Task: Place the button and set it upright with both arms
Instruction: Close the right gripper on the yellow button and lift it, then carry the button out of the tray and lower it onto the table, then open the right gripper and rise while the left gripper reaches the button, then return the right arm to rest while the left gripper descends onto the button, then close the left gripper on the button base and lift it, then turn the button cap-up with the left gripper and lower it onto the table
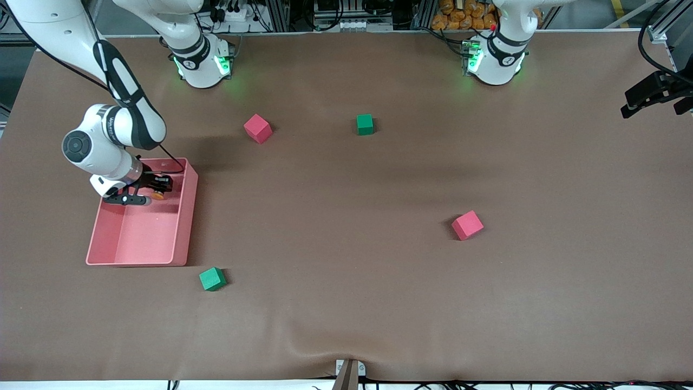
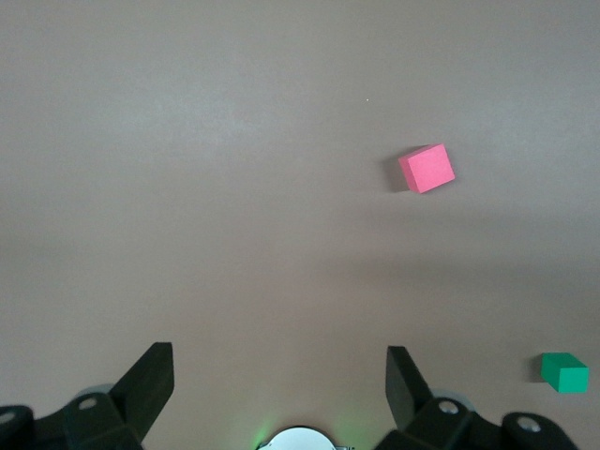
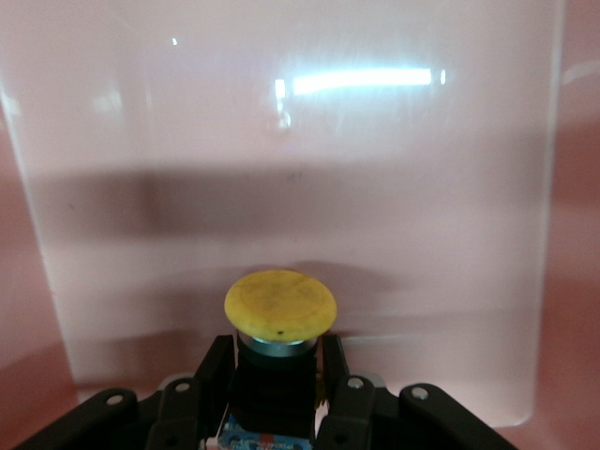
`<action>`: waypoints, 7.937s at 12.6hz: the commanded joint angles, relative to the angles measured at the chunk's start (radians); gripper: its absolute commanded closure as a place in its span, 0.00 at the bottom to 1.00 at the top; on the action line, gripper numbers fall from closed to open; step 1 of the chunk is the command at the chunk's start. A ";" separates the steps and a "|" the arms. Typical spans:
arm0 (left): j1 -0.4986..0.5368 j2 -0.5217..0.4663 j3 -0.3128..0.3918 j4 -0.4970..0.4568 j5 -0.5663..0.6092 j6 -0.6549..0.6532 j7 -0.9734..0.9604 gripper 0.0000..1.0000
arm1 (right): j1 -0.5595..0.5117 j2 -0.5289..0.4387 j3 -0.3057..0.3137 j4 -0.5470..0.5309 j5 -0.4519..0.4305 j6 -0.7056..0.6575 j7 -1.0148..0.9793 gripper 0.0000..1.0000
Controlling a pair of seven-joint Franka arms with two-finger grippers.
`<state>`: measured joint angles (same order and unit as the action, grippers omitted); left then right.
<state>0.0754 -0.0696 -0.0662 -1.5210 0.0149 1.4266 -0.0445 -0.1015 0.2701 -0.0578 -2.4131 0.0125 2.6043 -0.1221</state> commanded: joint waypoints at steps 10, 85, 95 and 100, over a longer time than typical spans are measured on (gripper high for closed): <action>-0.003 0.019 -0.010 -0.002 0.002 -0.005 0.023 0.00 | 0.449 0.042 0.024 0.710 0.044 -0.556 0.115 0.96; -0.779 0.881 -0.017 0.202 0.028 0.756 -0.843 1.00 | 0.111 -0.319 0.039 0.830 -0.080 -1.096 0.083 0.00; -0.936 0.915 0.040 0.193 0.777 0.857 -1.906 1.00 | 0.105 -0.325 0.033 0.818 -0.020 -1.084 0.096 0.00; -0.953 0.918 0.051 0.180 0.977 0.819 -2.129 1.00 | 0.106 -0.325 0.033 0.818 -0.019 -1.092 0.098 0.00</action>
<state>-0.8574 0.8518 -0.0430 -1.3310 0.9412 2.2654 -2.1251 0.0088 -0.0252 -0.0257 -1.5660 -0.0214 1.5083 -0.0413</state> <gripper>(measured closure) 0.599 0.000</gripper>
